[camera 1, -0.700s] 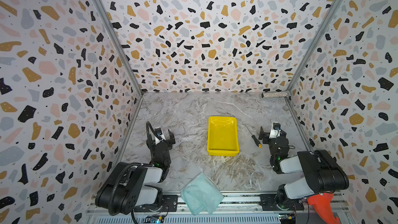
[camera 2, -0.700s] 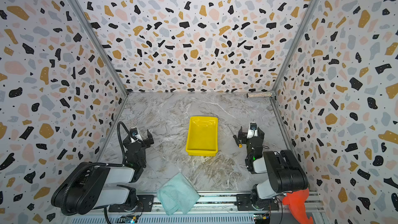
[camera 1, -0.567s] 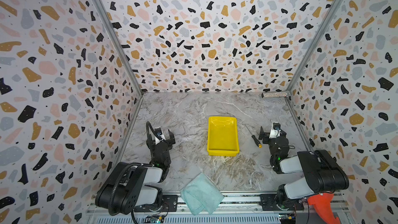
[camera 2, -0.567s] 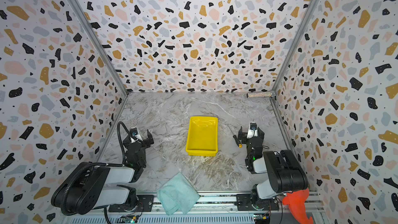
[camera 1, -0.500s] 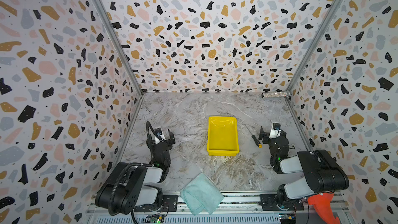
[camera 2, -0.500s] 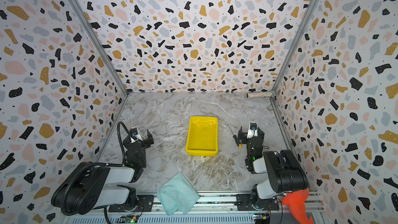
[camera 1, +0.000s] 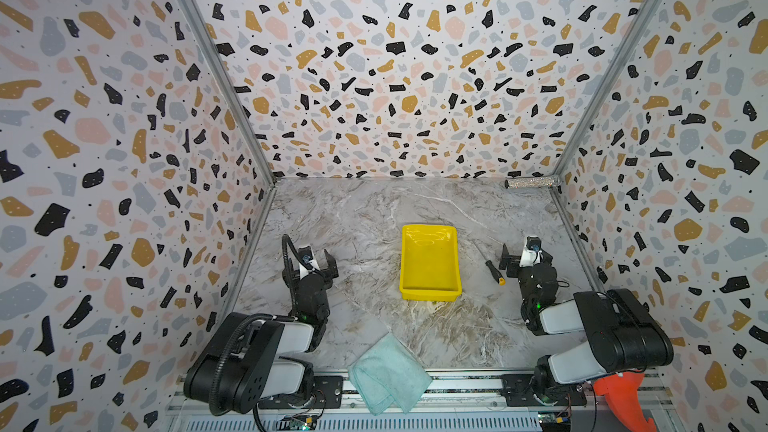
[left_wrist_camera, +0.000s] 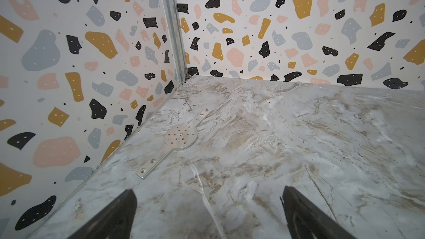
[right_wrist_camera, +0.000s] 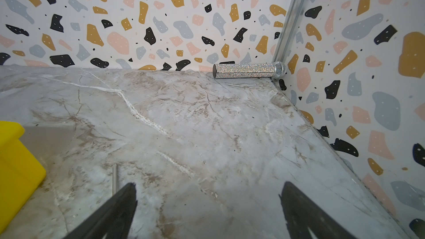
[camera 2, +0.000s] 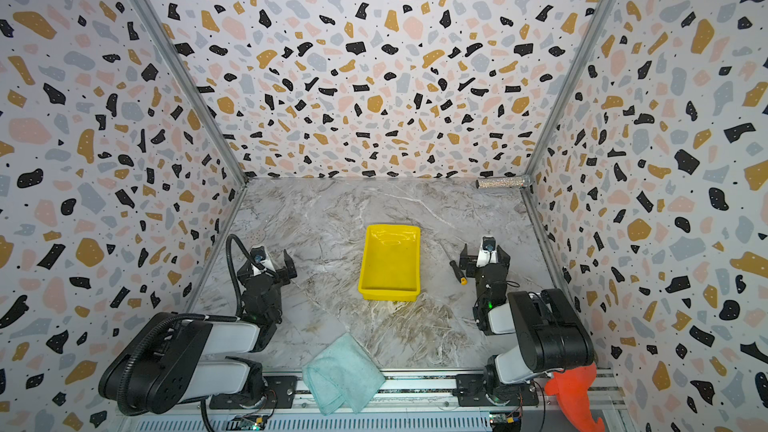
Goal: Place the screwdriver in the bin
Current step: 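Raise the right gripper and swing it toward the black screwdriver beside the bin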
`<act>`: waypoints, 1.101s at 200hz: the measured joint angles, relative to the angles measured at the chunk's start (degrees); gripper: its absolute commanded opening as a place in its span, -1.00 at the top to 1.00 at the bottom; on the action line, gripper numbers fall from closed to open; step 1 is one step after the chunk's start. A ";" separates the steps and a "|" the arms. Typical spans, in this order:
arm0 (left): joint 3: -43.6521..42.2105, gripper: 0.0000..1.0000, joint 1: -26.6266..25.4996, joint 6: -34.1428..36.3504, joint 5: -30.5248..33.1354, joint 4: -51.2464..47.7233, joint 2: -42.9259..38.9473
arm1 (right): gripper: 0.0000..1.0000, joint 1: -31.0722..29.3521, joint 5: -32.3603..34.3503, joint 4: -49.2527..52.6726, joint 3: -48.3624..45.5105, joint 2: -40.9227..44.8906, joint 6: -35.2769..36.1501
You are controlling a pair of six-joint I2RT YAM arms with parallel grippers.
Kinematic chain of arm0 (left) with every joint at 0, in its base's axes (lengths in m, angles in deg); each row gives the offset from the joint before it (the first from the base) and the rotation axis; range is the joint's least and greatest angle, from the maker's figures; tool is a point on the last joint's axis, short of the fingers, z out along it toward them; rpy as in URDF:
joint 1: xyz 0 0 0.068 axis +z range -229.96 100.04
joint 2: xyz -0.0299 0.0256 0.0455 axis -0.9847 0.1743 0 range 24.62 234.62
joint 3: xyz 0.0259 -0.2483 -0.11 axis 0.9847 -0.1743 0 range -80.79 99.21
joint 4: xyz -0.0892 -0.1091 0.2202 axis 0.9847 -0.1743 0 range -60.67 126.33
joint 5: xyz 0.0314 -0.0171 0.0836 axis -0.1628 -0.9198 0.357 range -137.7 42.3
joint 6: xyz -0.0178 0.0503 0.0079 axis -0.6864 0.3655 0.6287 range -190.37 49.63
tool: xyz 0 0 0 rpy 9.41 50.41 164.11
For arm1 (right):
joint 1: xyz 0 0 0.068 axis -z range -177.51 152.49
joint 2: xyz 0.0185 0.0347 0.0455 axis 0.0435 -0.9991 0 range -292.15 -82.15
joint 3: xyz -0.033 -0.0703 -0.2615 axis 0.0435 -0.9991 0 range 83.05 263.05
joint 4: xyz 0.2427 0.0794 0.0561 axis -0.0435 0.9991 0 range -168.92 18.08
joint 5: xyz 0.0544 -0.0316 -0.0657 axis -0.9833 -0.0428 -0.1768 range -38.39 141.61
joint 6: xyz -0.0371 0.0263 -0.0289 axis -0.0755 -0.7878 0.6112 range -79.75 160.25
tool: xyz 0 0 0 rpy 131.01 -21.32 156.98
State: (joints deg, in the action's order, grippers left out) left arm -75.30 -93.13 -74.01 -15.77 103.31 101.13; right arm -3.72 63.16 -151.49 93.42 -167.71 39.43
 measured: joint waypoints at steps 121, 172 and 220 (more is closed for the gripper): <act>0.00 -1.00 0.00 0.02 0.00 0.00 0.00 | -0.98 0.00 0.00 -0.02 0.00 0.00 0.00; 0.00 -0.99 0.00 0.07 -0.33 0.02 -0.07 | -0.98 0.00 0.00 -0.02 0.00 0.00 0.00; 12.20 -1.00 -1.07 -1.11 -0.70 -25.00 -10.43 | -0.98 -5.38 7.74 1.66 -4.04 9.73 1.36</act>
State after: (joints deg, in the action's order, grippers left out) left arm -63.10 -94.20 -75.13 -16.47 78.31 90.71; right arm -9.10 70.90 -149.83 89.38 -157.98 40.79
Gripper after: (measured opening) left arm 0.997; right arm 0.991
